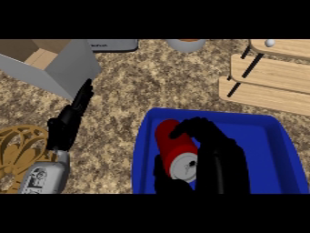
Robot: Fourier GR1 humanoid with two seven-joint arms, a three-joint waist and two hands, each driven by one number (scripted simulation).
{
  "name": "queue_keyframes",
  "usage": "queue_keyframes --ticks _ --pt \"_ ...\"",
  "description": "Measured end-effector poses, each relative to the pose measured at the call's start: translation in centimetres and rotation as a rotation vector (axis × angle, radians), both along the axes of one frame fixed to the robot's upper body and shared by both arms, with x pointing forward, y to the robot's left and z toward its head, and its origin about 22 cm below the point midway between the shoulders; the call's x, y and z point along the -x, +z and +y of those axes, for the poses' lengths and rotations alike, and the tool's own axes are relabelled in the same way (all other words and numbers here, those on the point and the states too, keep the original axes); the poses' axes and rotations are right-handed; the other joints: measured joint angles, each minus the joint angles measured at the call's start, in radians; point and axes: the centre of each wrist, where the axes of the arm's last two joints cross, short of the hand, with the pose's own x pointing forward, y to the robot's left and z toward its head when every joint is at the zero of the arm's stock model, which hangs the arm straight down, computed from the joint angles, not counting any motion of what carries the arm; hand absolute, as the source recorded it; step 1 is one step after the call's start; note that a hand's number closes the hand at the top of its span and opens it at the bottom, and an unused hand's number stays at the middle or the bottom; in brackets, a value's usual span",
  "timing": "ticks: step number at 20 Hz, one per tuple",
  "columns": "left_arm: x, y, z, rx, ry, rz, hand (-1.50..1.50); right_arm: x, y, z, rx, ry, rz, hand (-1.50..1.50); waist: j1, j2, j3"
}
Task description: Pick the can from the tray and place it in the tiered shelf
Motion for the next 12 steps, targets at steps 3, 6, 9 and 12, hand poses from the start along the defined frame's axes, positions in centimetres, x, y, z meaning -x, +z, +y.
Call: queue_keyframes --ticks 3,6,9,12 --pt "0.0 -0.1 0.0 -0.005 0.001 0.0 0.0 0.0 1.7 -0.4 0.014 -0.061 -0.08 1.5 -0.002 -0.001 -0.001" --pt "0.2 -0.3 -0.1 -0.002 0.001 0.002 0.0 0.2 3.4 -1.1 0.029 -0.124 -0.157 1.5 -0.004 -0.002 -0.001" --pt "0.0 0.0 -0.5 0.001 -0.002 0.008 0.0 -0.1 5.3 -1.9 0.034 -0.182 -0.229 1.5 -0.004 -0.002 -0.001" --pt "0.3 -0.2 -0.4 0.0 0.003 0.009 0.0 -0.4 6.9 -2.3 0.052 -0.238 -0.29 1.5 -0.003 -0.003 -0.001"
